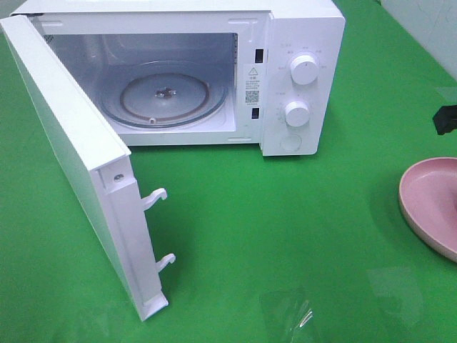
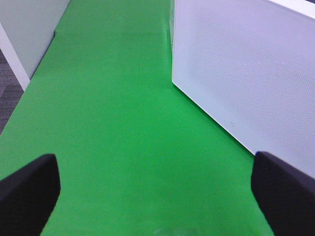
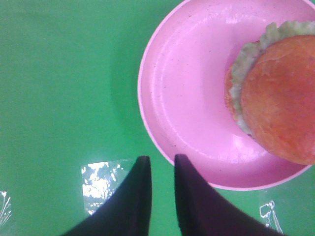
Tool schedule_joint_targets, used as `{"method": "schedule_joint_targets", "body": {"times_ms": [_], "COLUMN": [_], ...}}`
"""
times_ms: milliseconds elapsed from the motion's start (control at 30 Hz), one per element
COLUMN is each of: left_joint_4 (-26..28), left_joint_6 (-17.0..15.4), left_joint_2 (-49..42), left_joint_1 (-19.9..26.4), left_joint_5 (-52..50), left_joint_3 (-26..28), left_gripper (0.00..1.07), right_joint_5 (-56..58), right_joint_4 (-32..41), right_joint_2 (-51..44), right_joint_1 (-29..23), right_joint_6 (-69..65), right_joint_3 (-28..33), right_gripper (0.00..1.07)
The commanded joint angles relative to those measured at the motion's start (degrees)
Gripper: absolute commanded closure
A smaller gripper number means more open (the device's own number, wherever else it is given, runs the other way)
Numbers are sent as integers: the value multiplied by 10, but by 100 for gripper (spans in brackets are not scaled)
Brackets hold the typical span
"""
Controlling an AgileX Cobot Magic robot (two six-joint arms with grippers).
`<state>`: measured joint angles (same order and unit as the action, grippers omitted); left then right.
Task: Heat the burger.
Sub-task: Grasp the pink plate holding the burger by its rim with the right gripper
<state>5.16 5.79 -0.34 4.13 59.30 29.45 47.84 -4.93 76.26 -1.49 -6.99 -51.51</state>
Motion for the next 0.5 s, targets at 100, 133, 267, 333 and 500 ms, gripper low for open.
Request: {"method": "schedule_joint_targets", "body": {"times_ms": [100, 133, 267, 333, 500], "left_joint_4": [2, 2, 2, 2, 2], "left_joint_6": [-2, -2, -2, -2, -2], "left_joint_2": [-10, -10, -10, -10, -10], "left_joint_1": [-1, -1, -1, -1, -1], "left_joint_5": [-3, -3, -3, -3, -3], "left_joint_3": [0, 0, 0, 0, 0], "left_gripper": [7, 7, 7, 7, 7], "right_joint_5": [-13, -16, -22, -26, -32], "right_joint_4": [-2, -2, -2, -2, -2], "right_joint_2": [-1, -1, 3, 7, 21], "right_joint_1": [21, 23, 23, 23, 21], "right_joint_6": [19, 21, 26, 26, 30], "right_joint_3": [-3, -3, -3, -3, -3], "right_gripper": [91, 91, 88, 82, 46]}}
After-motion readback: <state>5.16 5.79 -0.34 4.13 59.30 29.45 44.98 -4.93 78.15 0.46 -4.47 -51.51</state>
